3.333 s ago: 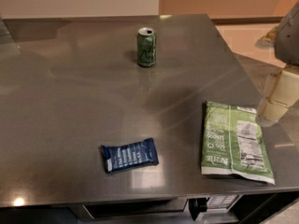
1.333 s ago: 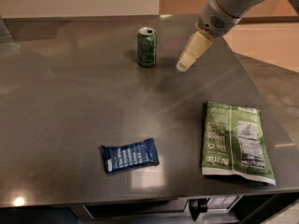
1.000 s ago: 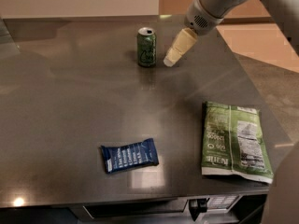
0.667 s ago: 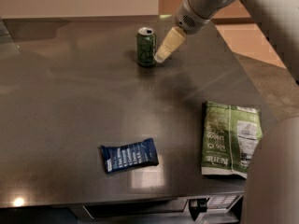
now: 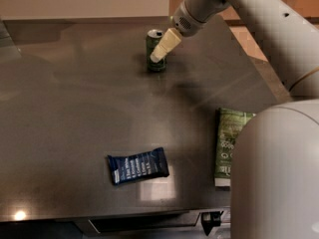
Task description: Pick green can
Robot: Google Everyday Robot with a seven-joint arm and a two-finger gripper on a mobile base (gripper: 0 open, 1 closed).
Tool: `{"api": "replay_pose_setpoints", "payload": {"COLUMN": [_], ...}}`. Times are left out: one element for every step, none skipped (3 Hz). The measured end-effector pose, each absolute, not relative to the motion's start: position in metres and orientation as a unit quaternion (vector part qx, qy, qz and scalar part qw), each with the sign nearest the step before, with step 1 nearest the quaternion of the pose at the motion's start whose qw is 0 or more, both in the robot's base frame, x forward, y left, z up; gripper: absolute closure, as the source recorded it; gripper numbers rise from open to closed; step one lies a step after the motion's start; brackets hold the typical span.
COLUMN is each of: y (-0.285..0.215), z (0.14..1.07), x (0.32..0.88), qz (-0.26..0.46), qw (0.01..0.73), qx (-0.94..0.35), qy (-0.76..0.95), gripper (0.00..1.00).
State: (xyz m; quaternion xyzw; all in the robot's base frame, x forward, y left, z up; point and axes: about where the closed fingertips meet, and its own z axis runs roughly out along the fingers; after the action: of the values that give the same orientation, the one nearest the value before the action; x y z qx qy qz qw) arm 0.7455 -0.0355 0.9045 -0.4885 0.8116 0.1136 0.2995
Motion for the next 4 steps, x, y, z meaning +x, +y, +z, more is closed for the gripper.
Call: {"api": "replay_pose_setpoints", "payload": {"y": [-0.027,-0.019,-0.011,-0.007], "z": [0.899,0.897,0.899,0.901], "x": [0.762,0.77,0.769,0.762], "qz": [0.126,0.138,0.154,0.177], "qw": [0.307,0.31,0.308,0.302], "qx": [-0.477,-0.475,-0.478,-0.479], "qy": [0.814,0.812,0.808,0.805], "gripper": [0.0,0.0,0.18,0.41]}}
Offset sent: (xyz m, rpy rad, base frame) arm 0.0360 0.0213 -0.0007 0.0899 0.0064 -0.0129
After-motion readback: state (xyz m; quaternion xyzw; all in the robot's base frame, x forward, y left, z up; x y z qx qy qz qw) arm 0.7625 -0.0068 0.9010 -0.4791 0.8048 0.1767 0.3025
